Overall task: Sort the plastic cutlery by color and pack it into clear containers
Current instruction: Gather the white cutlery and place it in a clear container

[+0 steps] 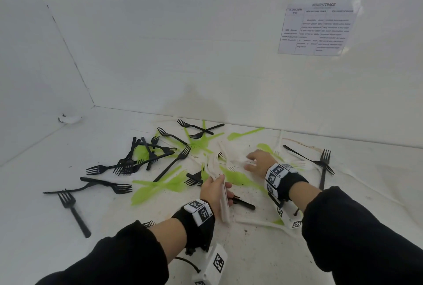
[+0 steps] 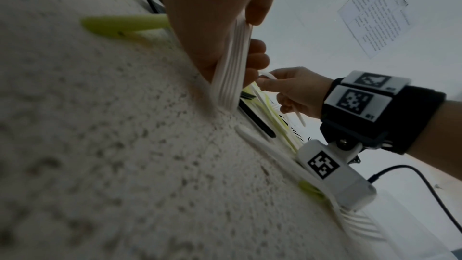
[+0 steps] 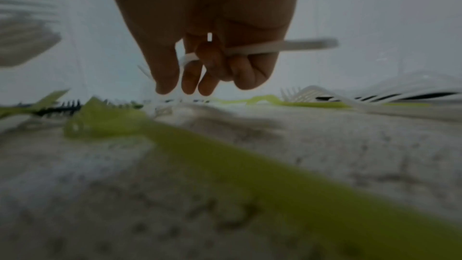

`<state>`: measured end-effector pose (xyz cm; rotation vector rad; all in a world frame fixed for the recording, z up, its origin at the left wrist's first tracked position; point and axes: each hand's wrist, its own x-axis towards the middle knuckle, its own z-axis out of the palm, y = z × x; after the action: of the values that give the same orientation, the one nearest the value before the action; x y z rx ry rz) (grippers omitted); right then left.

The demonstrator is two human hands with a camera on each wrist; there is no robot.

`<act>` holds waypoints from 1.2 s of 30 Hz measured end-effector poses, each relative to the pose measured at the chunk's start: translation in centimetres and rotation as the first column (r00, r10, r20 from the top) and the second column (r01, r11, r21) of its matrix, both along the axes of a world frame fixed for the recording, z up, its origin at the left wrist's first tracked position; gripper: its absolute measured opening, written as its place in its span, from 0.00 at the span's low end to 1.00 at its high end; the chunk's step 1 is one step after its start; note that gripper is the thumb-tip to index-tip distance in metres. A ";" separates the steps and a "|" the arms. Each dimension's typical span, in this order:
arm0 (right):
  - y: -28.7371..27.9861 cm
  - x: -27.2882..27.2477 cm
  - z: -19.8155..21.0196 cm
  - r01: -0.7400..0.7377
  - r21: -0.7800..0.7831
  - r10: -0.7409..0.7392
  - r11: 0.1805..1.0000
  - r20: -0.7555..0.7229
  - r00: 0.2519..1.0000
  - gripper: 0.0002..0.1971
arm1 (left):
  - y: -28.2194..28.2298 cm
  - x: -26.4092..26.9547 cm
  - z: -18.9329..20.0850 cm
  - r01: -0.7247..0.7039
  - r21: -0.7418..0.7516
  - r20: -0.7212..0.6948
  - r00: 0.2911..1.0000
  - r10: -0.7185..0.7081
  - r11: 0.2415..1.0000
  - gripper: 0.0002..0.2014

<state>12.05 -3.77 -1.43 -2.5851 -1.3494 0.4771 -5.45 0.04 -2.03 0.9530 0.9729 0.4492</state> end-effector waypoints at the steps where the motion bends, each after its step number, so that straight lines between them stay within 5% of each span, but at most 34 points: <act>1: 0.3 -0.2 0.0 -0.021 -0.015 0.020 1.000 -0.016 1.000 0.24 | 0.2 0.0 0.0 -0.004 -0.002 0.001 1.000 0.004 1.000 0.08; 9: 1.1 -0.6 0.7 0.111 -0.192 -0.112 0.975 0.004 0.994 0.20 | 0.8 0.1 -0.1 -0.006 -0.011 0.026 1.000 0.007 1.000 0.08; 13: 0.6 -0.7 1.7 0.326 0.041 -0.309 0.944 -0.225 0.924 0.14 | 0.7 0.5 -0.2 0.002 -0.008 0.046 0.999 -0.001 1.000 0.11; 16: 0.4 -2.3 2.0 0.375 0.225 -0.253 0.899 -0.433 0.865 0.10 | 0.3 0.8 -0.4 0.028 -0.012 0.064 0.998 -0.027 1.000 0.11; 22: 1.1 -5.3 1.6 0.269 0.230 -0.106 0.935 -0.543 0.833 0.18 | -0.5 1.1 -0.6 0.090 -0.036 0.096 0.992 -0.086 0.995 0.08; 30: 0.6 -7.0 2.4 0.414 0.149 -0.128 0.898 -0.811 0.570 0.11 | 0.1 0.8 -0.6 0.104 0.049 0.055 0.993 -0.107 0.993 0.08; 36: 0.7 -6.6 2.1 0.402 0.150 -0.187 0.903 -0.707 0.682 0.12 | 0.1 0.6 -0.7 0.077 0.039 0.050 0.996 -0.079 0.996 0.07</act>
<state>5.44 -3.08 0.67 -1.9941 -0.6554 0.9584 -4.86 0.17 -2.70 1.0045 0.8805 0.4250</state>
